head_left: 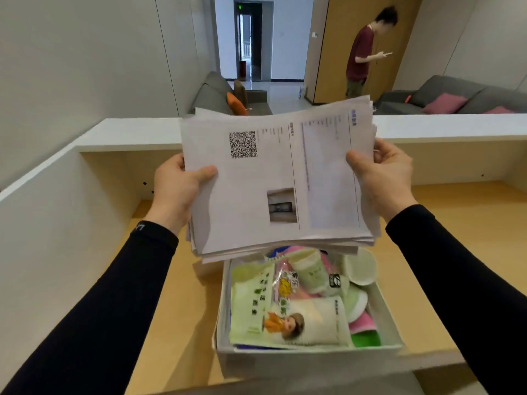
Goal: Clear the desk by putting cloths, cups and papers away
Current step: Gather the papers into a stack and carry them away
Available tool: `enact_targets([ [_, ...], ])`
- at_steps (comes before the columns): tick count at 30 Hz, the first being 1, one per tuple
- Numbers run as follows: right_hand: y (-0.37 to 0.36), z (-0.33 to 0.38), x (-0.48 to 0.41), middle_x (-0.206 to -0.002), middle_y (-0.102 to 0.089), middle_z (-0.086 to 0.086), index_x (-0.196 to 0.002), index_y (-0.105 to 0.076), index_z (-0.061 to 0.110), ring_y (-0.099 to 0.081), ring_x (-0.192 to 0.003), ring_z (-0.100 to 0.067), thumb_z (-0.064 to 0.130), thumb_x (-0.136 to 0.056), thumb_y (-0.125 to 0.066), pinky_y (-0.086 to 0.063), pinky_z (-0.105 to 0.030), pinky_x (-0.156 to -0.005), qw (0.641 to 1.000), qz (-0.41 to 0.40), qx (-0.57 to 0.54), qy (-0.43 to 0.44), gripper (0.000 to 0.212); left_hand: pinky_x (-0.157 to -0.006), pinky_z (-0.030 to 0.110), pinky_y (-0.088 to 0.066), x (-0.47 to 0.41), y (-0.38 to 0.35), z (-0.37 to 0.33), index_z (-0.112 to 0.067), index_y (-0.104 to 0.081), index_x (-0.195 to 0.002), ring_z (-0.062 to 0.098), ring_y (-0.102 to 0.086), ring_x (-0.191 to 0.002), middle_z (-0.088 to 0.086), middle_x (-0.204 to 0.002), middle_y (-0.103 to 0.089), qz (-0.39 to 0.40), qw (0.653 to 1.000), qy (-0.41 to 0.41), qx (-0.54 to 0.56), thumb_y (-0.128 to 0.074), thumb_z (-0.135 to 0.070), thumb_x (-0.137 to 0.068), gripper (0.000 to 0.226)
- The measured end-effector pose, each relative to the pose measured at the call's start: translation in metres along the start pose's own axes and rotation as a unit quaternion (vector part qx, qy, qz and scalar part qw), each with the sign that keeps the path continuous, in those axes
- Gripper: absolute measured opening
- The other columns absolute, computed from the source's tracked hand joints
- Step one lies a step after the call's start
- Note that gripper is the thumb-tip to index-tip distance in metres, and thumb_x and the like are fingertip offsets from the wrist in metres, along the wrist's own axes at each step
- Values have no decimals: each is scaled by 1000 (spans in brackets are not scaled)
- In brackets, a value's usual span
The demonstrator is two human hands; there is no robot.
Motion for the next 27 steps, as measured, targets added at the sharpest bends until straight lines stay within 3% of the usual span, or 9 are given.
enact_targets([
  [5, 29, -33, 40, -86, -69, 5, -104, -64, 11, -68, -65, 0, 3, -85, -63, -54, -14, -53, 996, 27, 10, -86, 20, -72, 37, -55, 52, -1, 42, -14, -66, -85, 26, -69, -82, 6, -94, -72, -4, 996, 84, -22, -72, 2, -75, 20],
  [8, 37, -45, 54, -87, -69, 5, -105, -65, 12, -68, -74, -7, 3, -86, -62, -55, -15, -54, 993, 23, 17, -116, 21, -71, 37, -54, 74, 0, 57, -12, -65, -83, 28, -68, -82, 8, -96, -71, -26, 993, 111, -39, -69, 3, -77, 17],
  [11, 34, -41, 58, -92, -68, 3, -102, -63, 16, -68, -84, -13, 6, -87, -61, -56, -18, -60, 994, 17, 48, -102, 19, -66, 32, -50, 89, -2, 50, -11, -61, -89, 22, -64, -81, 5, -96, -68, -34, 992, 77, -95, -65, -2, -81, 12],
  [15, 23, -8, 55, -91, -65, 9, -105, -60, 20, -63, -80, -3, 8, -89, -58, -49, -6, -53, 997, 22, 59, -33, 20, -59, 21, -44, 94, -8, 15, -11, -57, -100, 8, -58, -76, -8, -88, -60, -45, 987, -26, -149, -61, -6, -83, 18],
  [18, 22, 7, 44, -104, -69, 2, -102, -64, 22, -68, -92, -13, 10, -89, -58, -58, -25, -73, 998, 17, 34, -43, 19, -60, 22, -47, 80, -6, -6, -10, -59, -97, 10, -60, -75, -8, -85, -63, -55, 991, -24, -116, -62, -3, -81, 18],
  [20, 25, 1, 43, -107, -71, -1, -102, -65, 21, -69, -96, -19, 7, -90, -57, -58, -36, -79, 996, 23, 19, -82, 21, -70, 31, -53, 70, -5, -3, -9, -60, -94, 19, -63, -81, -3, -88, -65, -20, 994, 18, -110, -60, -3, -83, 13],
  [22, 29, -16, 47, -106, -71, -3, -97, -66, 22, -70, -95, -23, 4, -89, -56, -58, -42, -81, 992, 26, 44, -119, 22, -79, 39, -53, 68, -7, 14, -10, -62, -87, 28, -65, -86, 4, -90, -68, 28, 992, 68, -106, -57, 0, -85, 11],
  [24, 35, -38, 55, -103, -72, -5, -95, -66, 20, -71, -92, -24, 2, -88, -57, -57, -45, -83, 985, 15, 66, -158, 21, -77, 38, -51, 73, -8, 41, -10, -62, -81, 30, -64, -84, 7, -87, -67, 60, 985, 109, -123, -54, 2, -85, 16],
  [27, 41, -78, 71, -102, -70, -7, -115, -59, 9, -69, -92, -27, 2, -87, -60, -56, -47, -85, 969, 1, 99, -227, 29, -75, 37, -49, 83, -7, 87, -10, -60, -80, 29, -62, -83, 12, -89, -66, 92, 968, 148, -179, -56, -1, -84, 11],
])
Point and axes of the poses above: each hand's wrist, its own x-axis away from the middle knuckle, its own y-axis out of the back of the hand, z = x × y, the point moved 6 cm from there along -x, towards the middle knuckle
